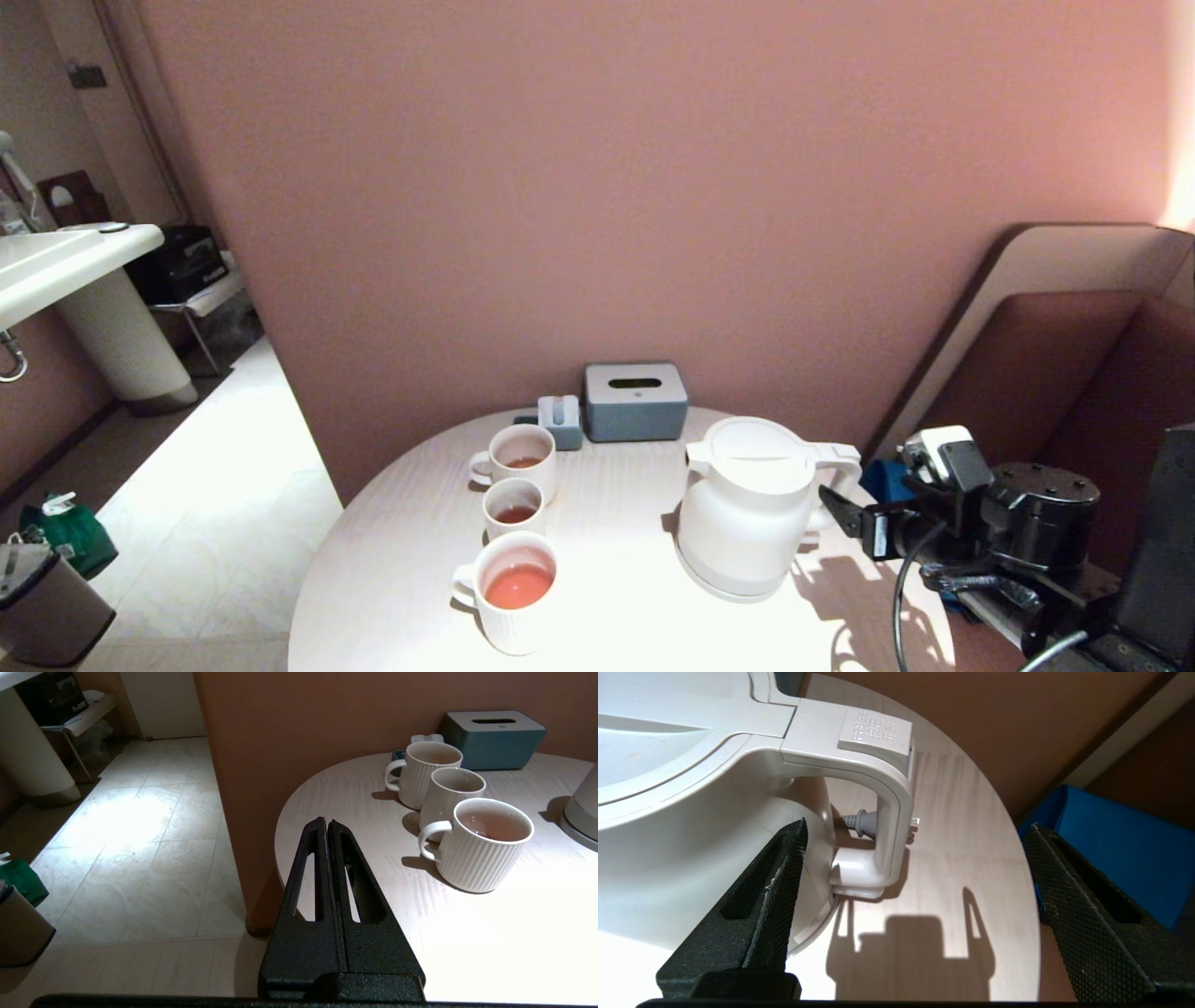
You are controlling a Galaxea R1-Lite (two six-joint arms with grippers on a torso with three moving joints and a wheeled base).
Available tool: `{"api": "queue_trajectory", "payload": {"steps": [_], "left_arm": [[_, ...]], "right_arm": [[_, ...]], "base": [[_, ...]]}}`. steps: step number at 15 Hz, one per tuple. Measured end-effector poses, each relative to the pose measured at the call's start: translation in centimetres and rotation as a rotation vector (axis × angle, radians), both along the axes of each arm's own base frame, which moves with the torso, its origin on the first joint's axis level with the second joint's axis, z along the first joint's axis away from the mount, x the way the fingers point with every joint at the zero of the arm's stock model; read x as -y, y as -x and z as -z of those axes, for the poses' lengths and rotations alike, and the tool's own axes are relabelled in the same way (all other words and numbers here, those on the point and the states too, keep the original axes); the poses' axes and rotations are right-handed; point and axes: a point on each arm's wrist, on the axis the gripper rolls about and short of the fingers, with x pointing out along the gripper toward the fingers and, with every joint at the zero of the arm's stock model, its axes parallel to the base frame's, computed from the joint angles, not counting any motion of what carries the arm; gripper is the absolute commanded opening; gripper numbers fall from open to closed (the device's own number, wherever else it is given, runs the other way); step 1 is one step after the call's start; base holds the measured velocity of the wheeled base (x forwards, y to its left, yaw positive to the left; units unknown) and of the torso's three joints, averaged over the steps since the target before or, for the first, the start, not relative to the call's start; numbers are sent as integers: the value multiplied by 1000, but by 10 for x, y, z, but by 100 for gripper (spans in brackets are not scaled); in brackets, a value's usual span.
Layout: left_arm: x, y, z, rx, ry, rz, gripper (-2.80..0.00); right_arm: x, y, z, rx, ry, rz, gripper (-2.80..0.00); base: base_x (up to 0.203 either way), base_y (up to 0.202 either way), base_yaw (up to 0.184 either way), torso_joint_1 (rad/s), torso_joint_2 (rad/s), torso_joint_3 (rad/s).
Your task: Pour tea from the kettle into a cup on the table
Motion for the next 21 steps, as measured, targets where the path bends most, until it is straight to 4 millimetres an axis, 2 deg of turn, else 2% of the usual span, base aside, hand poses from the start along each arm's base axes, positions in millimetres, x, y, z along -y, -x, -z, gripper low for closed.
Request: {"api": "queue_trajectory", "payload": {"steps": [2,6,12,17,21], "left_arm": [[0,0,0,0,0,0,-280],[0,0,0,0,0,-1,-280],[0,0,0,0,0,0,-280],[0,0,0,0,0,0,-280],[0,0,0,0,0,0,-280]], "right_arm": [[3,10,-8,15,1,3,0],[9,44,-22,22,-5,7,0],[17,80,-52,49,-1,60,0],[29,125,-89,127,138,270,0],[44,179,-102,156,263,542,0]], "base": [[0,0,0,0,0,0],[0,0,0,0,0,0],[0,0,0,0,0,0],[0,0,0,0,0,0],[0,0,0,0,0,0]]}}
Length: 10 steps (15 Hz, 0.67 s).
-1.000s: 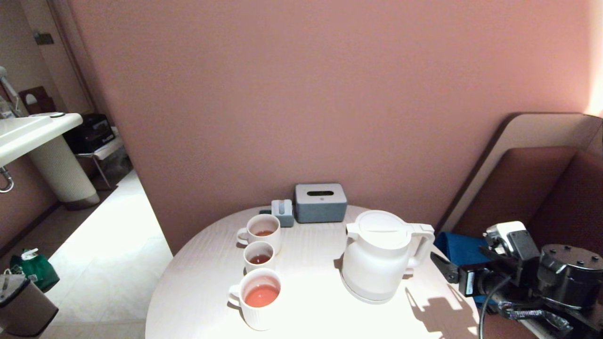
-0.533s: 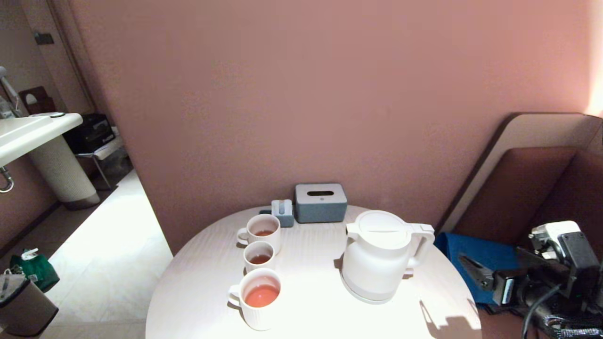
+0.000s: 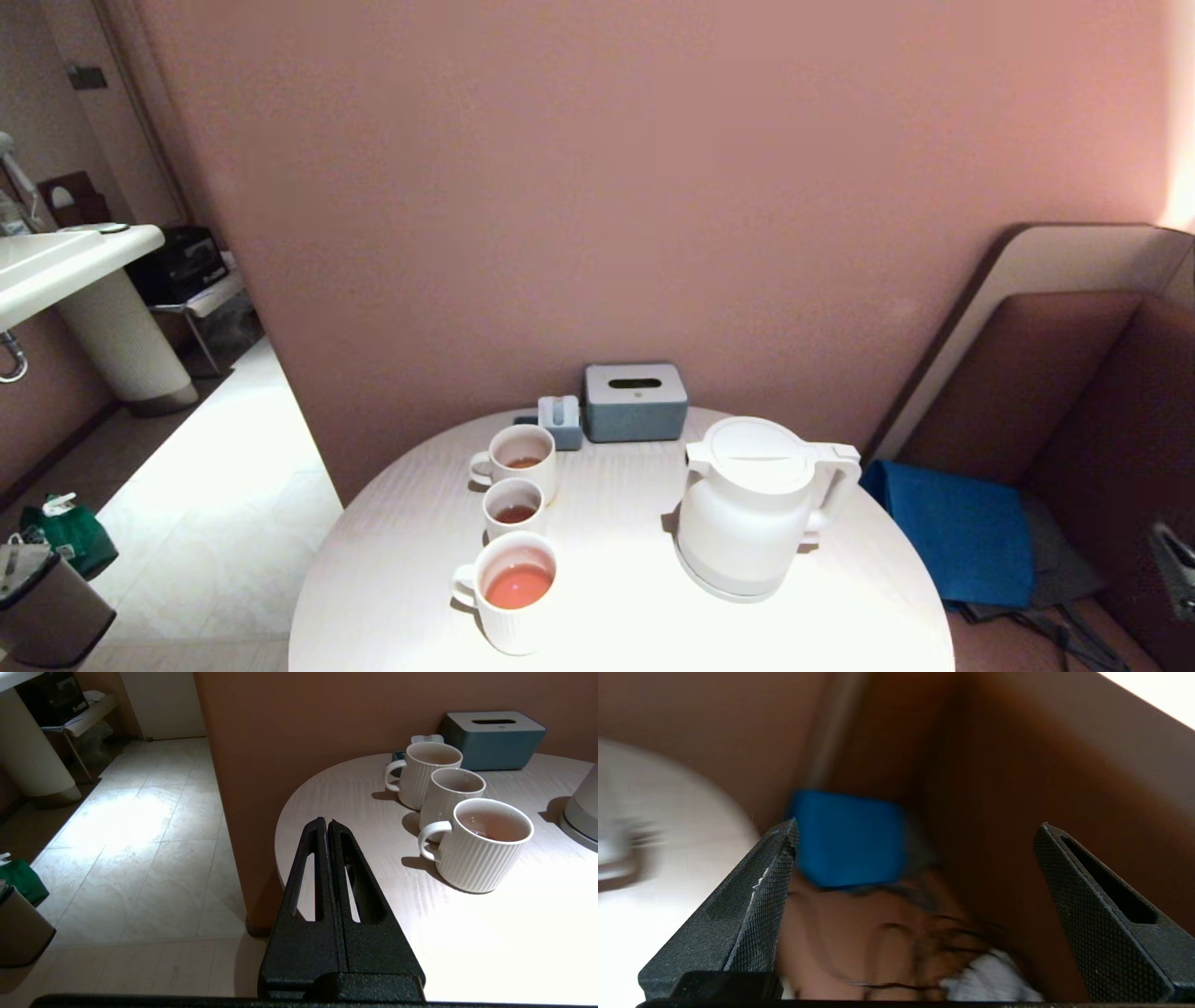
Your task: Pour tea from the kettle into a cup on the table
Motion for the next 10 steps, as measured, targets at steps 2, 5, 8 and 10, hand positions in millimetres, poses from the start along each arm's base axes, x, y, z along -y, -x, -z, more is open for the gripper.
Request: {"api": "queue_trajectory", "payload": {"steps": [2,5,8,10], "left_arm": [[0,0,0,0,0,1,-280],[0,0,0,0,0,0,-280],[0,0,0,0,0,0,-280],[0,0,0,0,0,0,-280]], "right_arm": [[8,28,-2,40,42,133,0],[14,66,-2,112,80,222,0],[10,91,1,251,79,3,0],[5,101,5,343,20,-215,0]], "base": [[0,0,0,0,0,0],[0,0,0,0,0,0],[0,0,0,0,0,0],[0,0,0,0,0,0]]}}
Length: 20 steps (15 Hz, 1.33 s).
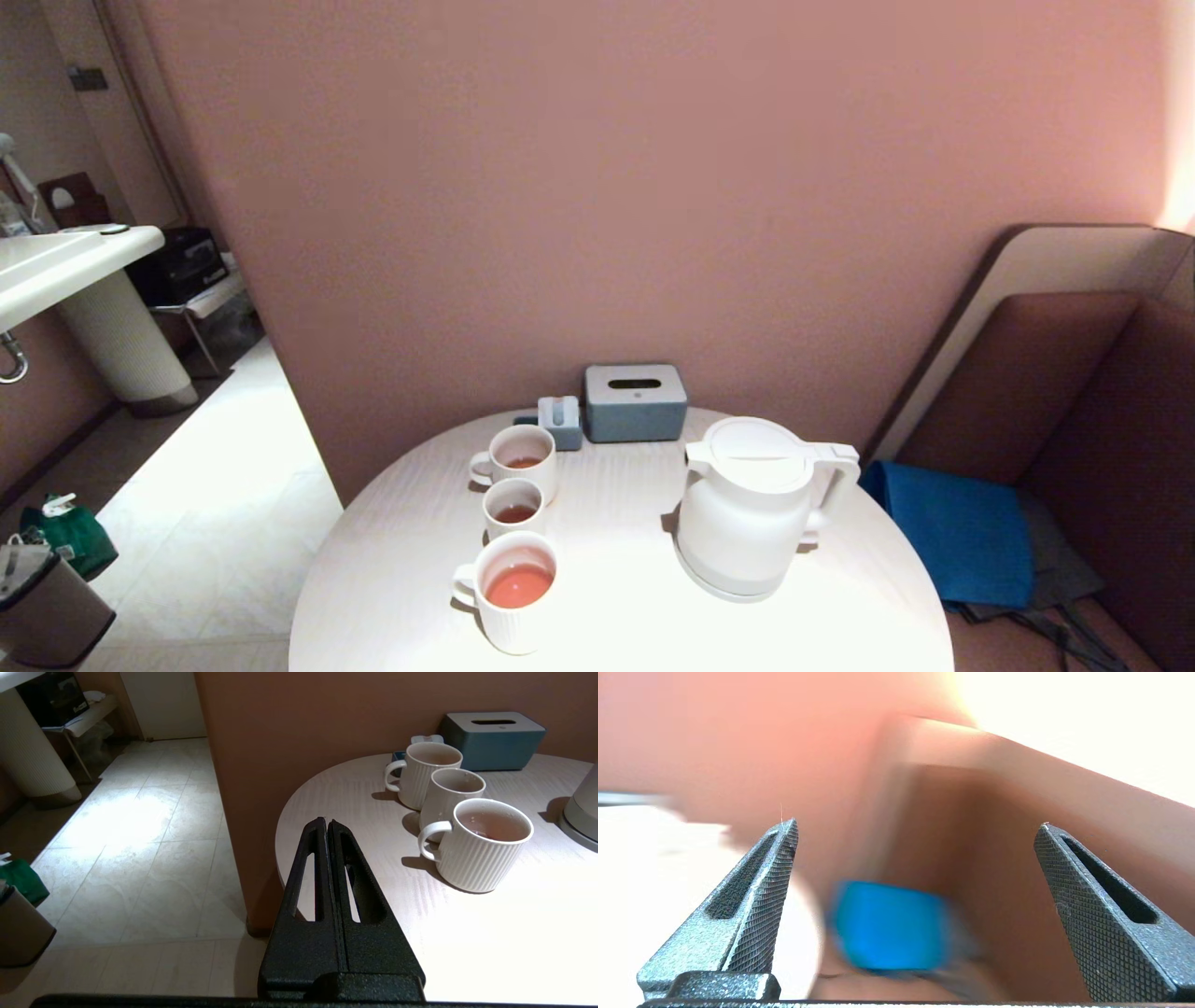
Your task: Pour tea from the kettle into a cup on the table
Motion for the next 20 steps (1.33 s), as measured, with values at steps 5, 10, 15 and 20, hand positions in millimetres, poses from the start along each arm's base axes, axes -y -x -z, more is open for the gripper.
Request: {"api": "queue_trajectory", "payload": {"steps": [5,10,15,20], "left_arm": [[0,0,0,0,0,0,-280],[0,0,0,0,0,0,-280],[0,0,0,0,0,0,-280],[0,0,0,0,0,0,-280]], "right_arm": [[-8,0,55,-203,-170,-391,0],[-8,-4,71,-208,-145,-358,0],[-7,-5,72,-201,-189,-358,0],[-7,-5,72,-201,-188,-358,0]], "base": [[0,0,0,0,0,0],[0,0,0,0,0,0],[0,0,0,0,0,0],[0,0,0,0,0,0]]}}
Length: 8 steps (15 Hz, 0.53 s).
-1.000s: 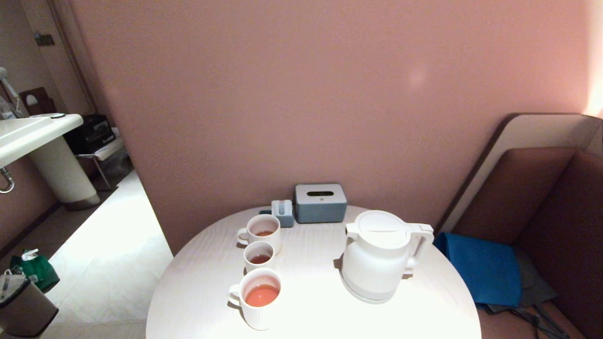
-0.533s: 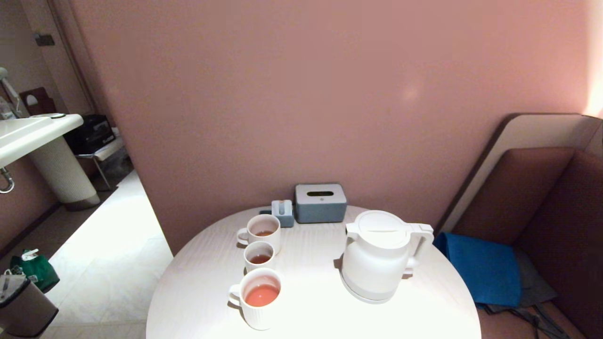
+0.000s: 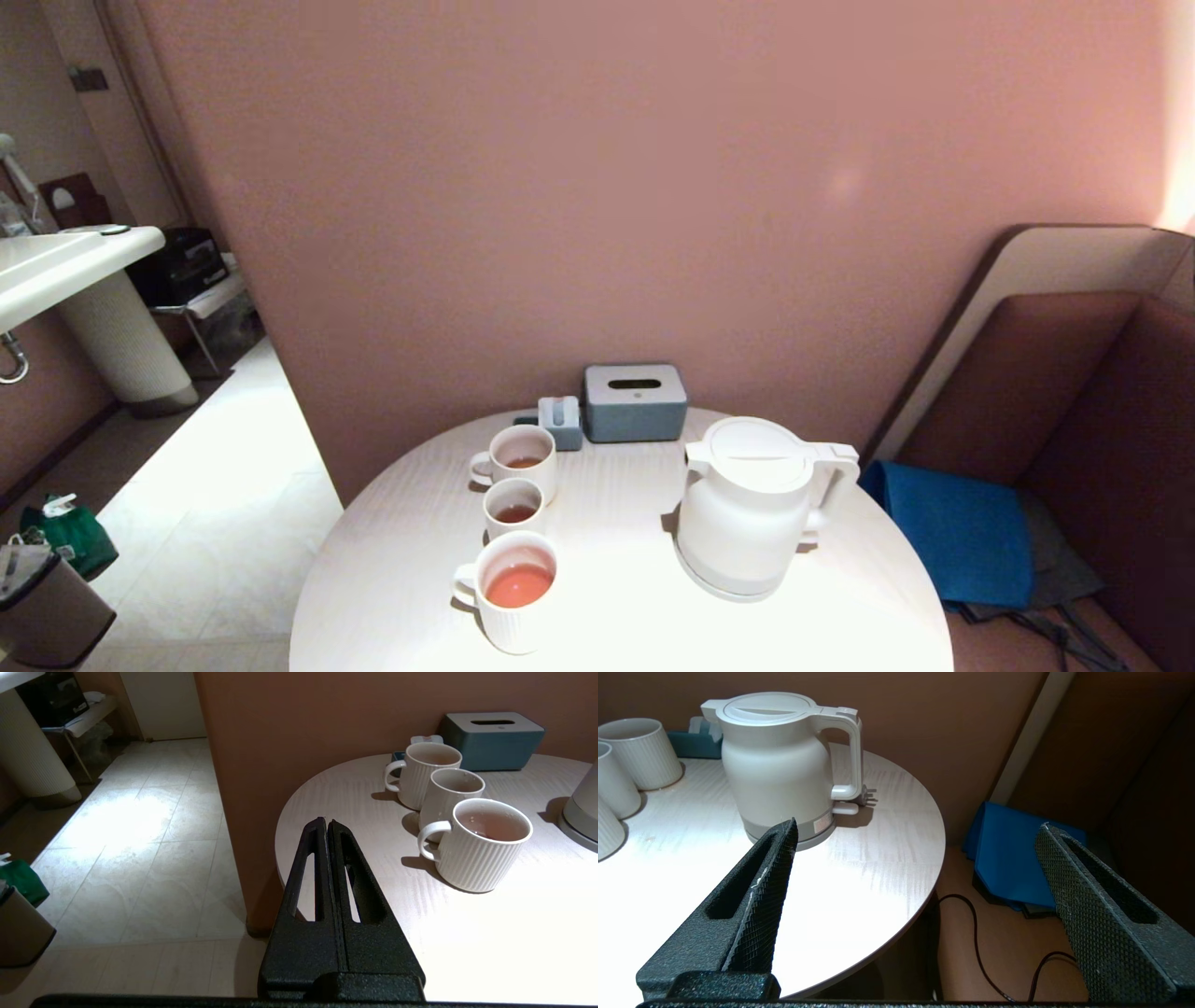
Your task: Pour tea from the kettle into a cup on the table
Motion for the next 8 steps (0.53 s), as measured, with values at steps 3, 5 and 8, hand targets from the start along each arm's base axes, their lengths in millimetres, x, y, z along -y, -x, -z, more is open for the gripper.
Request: {"api": "queue_trajectory", "payload": {"steps": [3,5,8], "left_arm": [[0,0,0,0,0,0,-280],[0,0,0,0,0,0,-280],[0,0,0,0,0,0,-280]], "right_arm": [[0,0,0,0,-2,0,0],[0,0,0,1,-14,1,0],[0,0,0,-1,-16,3,0]], "base": [[0,0,0,0,0,0],[0,0,0,0,0,0],[0,0,0,0,0,0]]}}
